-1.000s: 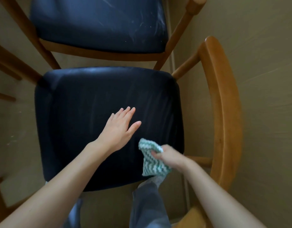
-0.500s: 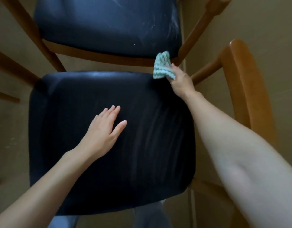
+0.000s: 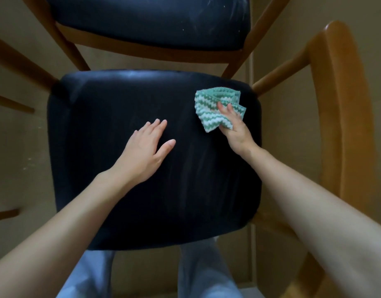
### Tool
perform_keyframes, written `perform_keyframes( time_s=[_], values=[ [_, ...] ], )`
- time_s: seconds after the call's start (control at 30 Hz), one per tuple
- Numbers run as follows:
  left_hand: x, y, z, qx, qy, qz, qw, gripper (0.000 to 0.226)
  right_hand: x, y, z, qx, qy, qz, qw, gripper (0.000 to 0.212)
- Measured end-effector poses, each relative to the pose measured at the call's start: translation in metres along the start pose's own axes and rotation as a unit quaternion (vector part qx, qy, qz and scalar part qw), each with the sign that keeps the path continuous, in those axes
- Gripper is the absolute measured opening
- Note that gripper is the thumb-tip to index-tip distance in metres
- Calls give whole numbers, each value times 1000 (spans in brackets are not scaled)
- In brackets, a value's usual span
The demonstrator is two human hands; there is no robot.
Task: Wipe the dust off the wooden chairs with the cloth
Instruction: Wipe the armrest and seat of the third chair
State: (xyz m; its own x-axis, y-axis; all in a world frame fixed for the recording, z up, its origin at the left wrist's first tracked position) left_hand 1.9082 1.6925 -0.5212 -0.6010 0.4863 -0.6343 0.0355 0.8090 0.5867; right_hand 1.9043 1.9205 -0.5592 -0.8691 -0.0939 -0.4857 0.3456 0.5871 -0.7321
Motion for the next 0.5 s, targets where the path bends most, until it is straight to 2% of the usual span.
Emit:
perform_keyframes(
  time_s=[0.07,0.27,0.37,0.5],
  values=[
    [-3,2,3,1,-7,2,1000,58,-24,2,21,-19,-34,-27,999,46],
    [-13,12,10,0,-23,11,1000,59,-105,27,75,-69,-168,3,983,53],
    [-21,20,11,-9,-26,19,999,59,-122,25,80,-79,-227,44,970,47],
    [-33,31,4,-17,-14,37,999,58,-154,35,91,-121,-328,126,928,49]
  ],
)
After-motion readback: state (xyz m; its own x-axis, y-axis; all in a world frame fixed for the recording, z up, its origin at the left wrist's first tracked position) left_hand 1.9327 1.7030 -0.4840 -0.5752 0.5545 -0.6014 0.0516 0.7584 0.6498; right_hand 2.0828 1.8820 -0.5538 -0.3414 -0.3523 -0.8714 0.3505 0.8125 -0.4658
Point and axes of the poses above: each hand's wrist, its own x-axis towards the middle knuckle, its own z-axis out of the palm, y = z × x, the point moved 6 cm from there along x, towards the middle knuckle, and after that the axes turned 12 degrees about -y, right-handed, at the moved point
